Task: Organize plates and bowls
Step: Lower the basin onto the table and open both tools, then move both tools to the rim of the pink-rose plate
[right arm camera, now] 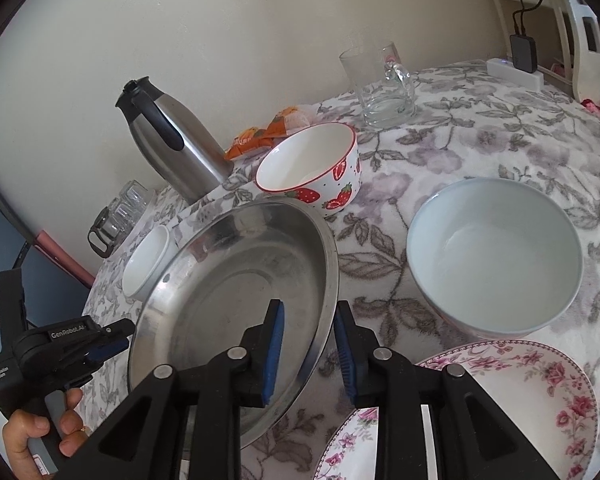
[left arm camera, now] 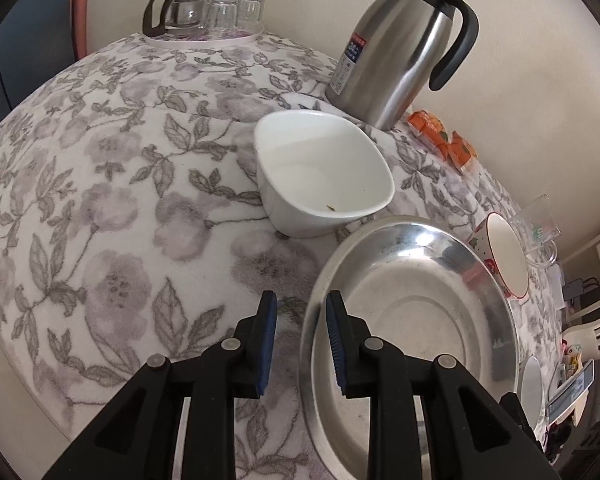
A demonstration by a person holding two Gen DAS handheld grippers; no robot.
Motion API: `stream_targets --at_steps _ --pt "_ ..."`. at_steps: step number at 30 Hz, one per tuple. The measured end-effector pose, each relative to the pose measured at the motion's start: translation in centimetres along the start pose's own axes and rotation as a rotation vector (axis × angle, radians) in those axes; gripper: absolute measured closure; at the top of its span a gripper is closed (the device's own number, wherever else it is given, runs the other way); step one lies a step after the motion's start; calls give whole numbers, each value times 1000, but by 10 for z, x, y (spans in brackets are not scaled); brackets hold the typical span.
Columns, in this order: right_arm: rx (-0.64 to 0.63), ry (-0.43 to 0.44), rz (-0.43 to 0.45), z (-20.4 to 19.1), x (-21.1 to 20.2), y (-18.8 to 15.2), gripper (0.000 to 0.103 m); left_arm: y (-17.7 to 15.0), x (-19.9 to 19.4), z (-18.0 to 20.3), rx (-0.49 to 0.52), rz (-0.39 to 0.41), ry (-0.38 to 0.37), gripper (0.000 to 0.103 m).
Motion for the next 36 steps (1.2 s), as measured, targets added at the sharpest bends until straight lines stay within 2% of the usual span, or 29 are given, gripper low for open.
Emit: stream_targets --at_steps 7,11,13,14,16,19,21,25,27,32,36 --pt "5 -3 21 2 -8 2 75 -4 0 -9 -61 -56 -15 77" --pt "8 -3 28 2 -11 4 74 0 -11 -9 -79 -38 -55 76" --pt "6 -4 33 1 -13 5 74 4 -18 -8 -95 -30 -97 69" --pt "4 -5 35 1 -14 5 74 6 -21 -8 -105 -25 -116 55" --pt "1 -7 39 1 -17 5 74 8 -28 -8 -120 -19 -169 43" --pt "-2 -12 44 0 -20 5 74 10 -34 -6 -131 -25 -218 36" --pt "-4 -15 46 0 -22 5 74 10 -38 -5 -138 -27 -242 25" --pt "-22 -5 76 -5 -34 7 55 7 -47 -2 -136 -5 -254 15" --pt "-47 -15 94 -10 -42 9 51 7 -54 -1 -131 28 -262 8" --pt "-60 -29 108 -15 -52 9 45 3 -74 4 -98 106 -290 5" --pt "-41 -45 95 -8 -55 6 33 -2 -88 8 -72 173 -317 5"
Point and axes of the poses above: each gripper's, at about its wrist camera, not at the fingertips, and x roughly the way its jaws point, z to its right, y to its top, the point moved 6 cm from there along x, roughly the way its jaws point, and after that the axes turned 14 degrees about -x, right-handed, at the moved point
